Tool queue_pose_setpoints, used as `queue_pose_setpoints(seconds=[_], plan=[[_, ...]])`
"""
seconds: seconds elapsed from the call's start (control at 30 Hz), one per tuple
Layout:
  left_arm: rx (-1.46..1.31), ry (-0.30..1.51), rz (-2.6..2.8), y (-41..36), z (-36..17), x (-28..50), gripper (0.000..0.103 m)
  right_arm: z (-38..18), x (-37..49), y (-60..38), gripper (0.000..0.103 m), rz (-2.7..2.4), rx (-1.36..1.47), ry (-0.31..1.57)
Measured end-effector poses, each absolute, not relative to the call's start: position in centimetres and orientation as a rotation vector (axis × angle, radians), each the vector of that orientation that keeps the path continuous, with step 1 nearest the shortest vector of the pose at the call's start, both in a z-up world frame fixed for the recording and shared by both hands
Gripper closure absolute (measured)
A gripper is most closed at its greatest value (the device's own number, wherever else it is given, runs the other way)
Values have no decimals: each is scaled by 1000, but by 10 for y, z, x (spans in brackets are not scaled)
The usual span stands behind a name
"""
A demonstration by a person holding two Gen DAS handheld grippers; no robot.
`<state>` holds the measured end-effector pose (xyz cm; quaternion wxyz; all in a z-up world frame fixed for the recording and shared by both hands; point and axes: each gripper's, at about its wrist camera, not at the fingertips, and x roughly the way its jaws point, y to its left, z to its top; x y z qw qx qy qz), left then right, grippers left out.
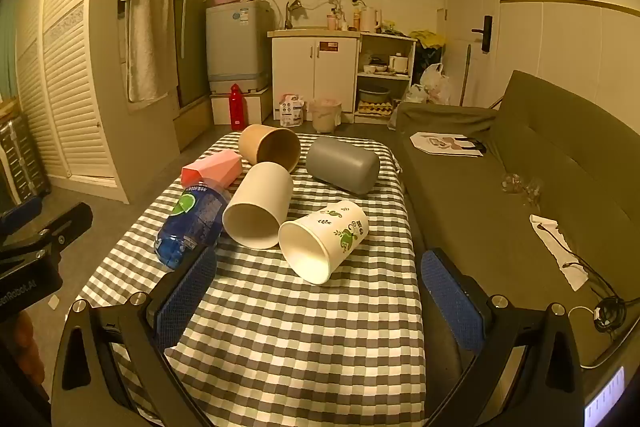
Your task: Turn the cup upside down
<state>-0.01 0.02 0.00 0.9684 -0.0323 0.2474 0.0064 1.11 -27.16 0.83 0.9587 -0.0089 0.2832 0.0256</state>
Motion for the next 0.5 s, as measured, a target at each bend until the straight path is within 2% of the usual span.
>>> queue_pose_setpoints(seconds=[0.5], plan=[[-49,504,15,0,0,0,0,8,12,-272,0,52,-23,568]])
